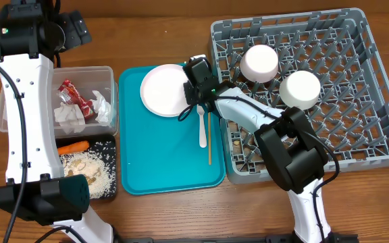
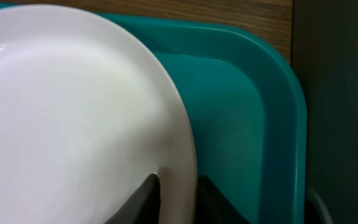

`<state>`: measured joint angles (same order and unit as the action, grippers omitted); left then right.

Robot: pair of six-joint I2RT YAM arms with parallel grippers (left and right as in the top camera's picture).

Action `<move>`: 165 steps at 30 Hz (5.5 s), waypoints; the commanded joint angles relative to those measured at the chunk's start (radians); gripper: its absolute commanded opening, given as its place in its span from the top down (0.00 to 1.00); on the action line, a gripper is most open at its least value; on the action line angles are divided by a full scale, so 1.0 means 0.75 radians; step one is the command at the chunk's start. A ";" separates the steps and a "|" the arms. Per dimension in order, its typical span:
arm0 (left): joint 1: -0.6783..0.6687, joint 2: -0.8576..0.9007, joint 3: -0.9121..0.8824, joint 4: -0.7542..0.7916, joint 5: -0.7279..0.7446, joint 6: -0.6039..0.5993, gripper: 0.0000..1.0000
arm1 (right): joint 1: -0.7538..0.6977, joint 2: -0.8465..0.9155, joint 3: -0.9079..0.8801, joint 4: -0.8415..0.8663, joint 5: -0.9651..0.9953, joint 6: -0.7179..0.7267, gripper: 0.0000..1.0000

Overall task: Sort waste into correct bins and load items into the dishwasher
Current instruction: 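Grasp the pink plate rim with the right gripper and lift, then carry the pink plate right and stand it upright in the rack, then release the plate and move the right gripper to the white fork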

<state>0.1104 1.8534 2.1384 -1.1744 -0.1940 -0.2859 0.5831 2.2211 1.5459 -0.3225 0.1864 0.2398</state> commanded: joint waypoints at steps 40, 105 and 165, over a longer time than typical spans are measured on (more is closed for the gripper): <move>-0.001 -0.020 0.032 0.001 0.011 -0.012 0.00 | -0.020 -0.517 0.010 -0.183 -0.058 -0.011 0.96; -0.001 -0.020 0.032 0.001 0.011 -0.013 0.00 | -0.661 -0.636 0.008 0.045 0.900 -1.617 0.96; -0.001 -0.020 0.032 0.001 0.011 -0.012 0.00 | -0.382 -0.966 -0.165 -0.174 0.962 -0.554 0.00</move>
<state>0.1104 1.8534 2.1384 -1.1748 -0.1936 -0.2859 0.2249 1.5162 1.4204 -0.3748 0.9100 -0.4774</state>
